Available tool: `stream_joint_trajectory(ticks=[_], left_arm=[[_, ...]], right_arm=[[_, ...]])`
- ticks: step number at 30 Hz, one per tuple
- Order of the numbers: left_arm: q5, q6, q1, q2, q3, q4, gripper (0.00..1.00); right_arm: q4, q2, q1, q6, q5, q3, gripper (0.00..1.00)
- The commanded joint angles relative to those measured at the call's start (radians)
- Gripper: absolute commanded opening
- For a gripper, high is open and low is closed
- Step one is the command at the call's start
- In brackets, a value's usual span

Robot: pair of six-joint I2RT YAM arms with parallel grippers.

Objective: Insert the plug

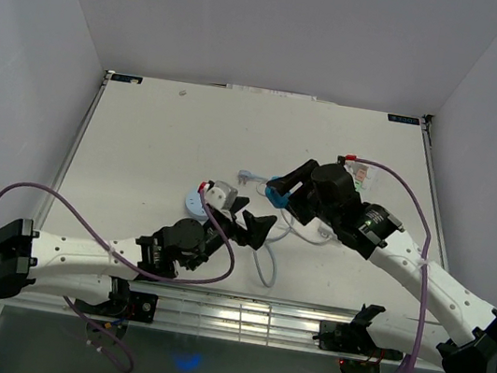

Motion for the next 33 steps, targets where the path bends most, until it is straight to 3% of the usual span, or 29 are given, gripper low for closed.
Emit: stream_joint_trajectory(ticks=[1,5,9,16,33], left_arm=[[0.004,0.098,0.003,0.021,-0.009,0.165,0.95],[0.01,0.144,0.005,0.057,-0.012,0.254,0.92],[0.029,0.142,0.02,0.106,0.021,0.244,0.82],[0.078,0.002,0.093,0.149,0.034,0.211,0.81],[0.136,0.014,0.124,0.192,0.025,0.334,0.75]], right_arm=[[0.056,-0.028,-0.003,0.077,0.003,-0.008,0.2],[0.079,-0.028,-0.004,0.086,-0.011,-0.019,0.17],[0.081,-0.026,-0.003,0.089,-0.03,-0.013,0.17],[0.128,-0.045,-0.003,0.094,-0.037,-0.042,0.16],[0.182,-0.046,0.01,0.108,-0.042,-0.082,0.13]])
